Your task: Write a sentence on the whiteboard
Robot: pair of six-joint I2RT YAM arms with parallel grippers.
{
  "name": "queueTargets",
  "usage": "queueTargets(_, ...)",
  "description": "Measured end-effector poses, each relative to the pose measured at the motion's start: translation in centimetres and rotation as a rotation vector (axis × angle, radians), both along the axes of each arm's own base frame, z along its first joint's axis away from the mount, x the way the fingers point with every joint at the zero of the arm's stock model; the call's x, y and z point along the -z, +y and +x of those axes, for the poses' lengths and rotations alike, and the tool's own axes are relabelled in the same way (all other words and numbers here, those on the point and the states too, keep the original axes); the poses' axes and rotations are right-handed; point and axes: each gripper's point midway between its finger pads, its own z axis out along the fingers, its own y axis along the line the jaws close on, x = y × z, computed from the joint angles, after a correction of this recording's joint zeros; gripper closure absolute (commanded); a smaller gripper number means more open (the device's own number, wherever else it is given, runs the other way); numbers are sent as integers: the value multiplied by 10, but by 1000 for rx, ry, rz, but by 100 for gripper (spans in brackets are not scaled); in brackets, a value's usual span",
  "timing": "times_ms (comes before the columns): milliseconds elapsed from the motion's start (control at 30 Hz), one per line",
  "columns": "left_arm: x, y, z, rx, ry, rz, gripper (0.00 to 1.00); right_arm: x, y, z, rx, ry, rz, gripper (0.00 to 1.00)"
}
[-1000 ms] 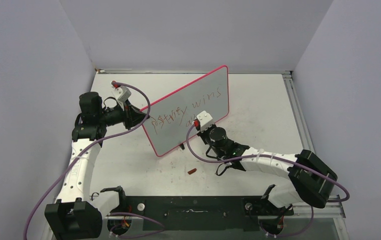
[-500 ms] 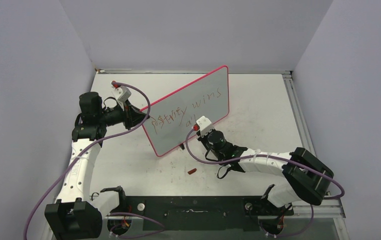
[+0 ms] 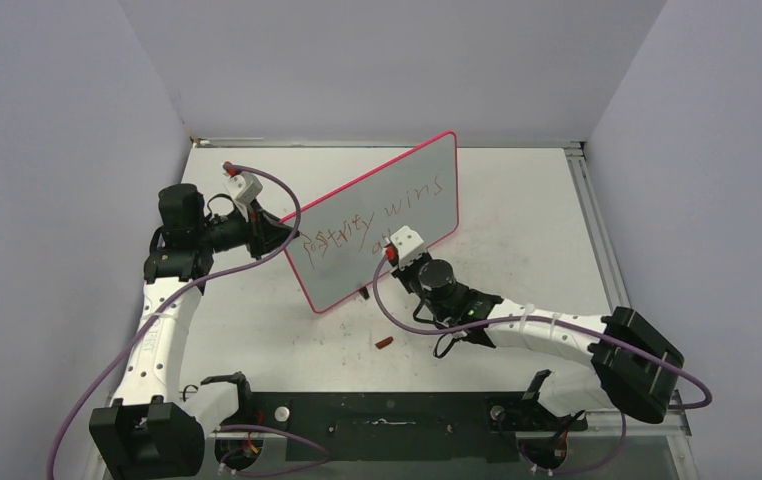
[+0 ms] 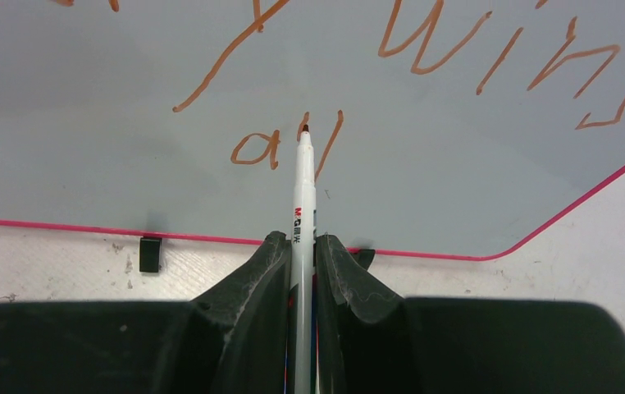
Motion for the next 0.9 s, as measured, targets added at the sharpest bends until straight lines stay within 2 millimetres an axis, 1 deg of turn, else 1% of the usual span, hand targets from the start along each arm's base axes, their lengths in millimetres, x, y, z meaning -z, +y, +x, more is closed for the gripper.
queueTargets(233,0,0,0,0,0,0,100,-5,5,6,0,-23,-6,95)
queueTargets(467,0,0,0,-1,1,0,100,10,6,9,7,-6,-40,95)
queueTargets(767,0,0,0,-4,3,-1,100,14,7,9,13,3,-37,95)
queueTargets(900,0,0,0,-4,4,-1,100,19,6,9,18,16,-37,95)
